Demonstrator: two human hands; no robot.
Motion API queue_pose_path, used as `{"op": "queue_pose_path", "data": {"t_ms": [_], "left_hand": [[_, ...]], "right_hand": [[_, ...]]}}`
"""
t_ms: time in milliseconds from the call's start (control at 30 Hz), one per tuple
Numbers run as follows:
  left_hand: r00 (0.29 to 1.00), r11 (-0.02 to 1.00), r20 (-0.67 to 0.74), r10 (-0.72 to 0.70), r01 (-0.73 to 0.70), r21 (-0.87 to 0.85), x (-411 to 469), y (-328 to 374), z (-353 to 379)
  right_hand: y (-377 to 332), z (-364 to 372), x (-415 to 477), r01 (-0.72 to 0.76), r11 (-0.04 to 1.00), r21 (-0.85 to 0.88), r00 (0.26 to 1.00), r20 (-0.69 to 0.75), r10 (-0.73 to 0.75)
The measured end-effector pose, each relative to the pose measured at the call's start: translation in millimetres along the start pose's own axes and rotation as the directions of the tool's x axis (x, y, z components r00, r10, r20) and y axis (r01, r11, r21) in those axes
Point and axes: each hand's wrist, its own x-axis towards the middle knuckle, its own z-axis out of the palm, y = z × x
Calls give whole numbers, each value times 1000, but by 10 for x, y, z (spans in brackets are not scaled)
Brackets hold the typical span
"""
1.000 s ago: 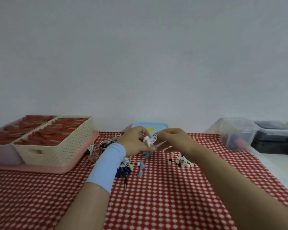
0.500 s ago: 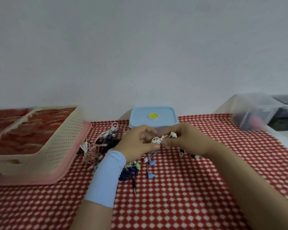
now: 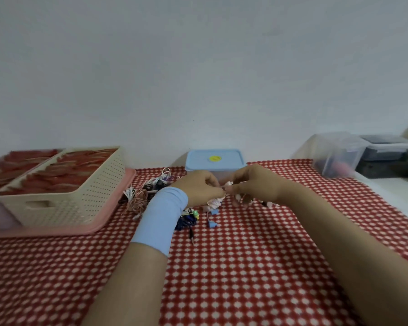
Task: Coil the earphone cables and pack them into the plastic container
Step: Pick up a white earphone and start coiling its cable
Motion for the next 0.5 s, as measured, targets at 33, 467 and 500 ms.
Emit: {"op": "queue_pose_path", "data": {"t_ms": [33, 467, 500], "left_hand": [[1000, 999, -15, 17, -18, -45, 4, 12, 31], [994, 963, -50, 96, -105, -247, 193, -24, 283], [993, 967, -49, 103, -111, -228, 188, -20, 286]], "right_hand": [[1, -12, -2, 17, 1000, -3, 998, -53, -17], [217, -133, 59, 47, 896, 441, 988, -150, 23], [238, -132, 36, 42, 882, 470, 991, -131, 23]]}}
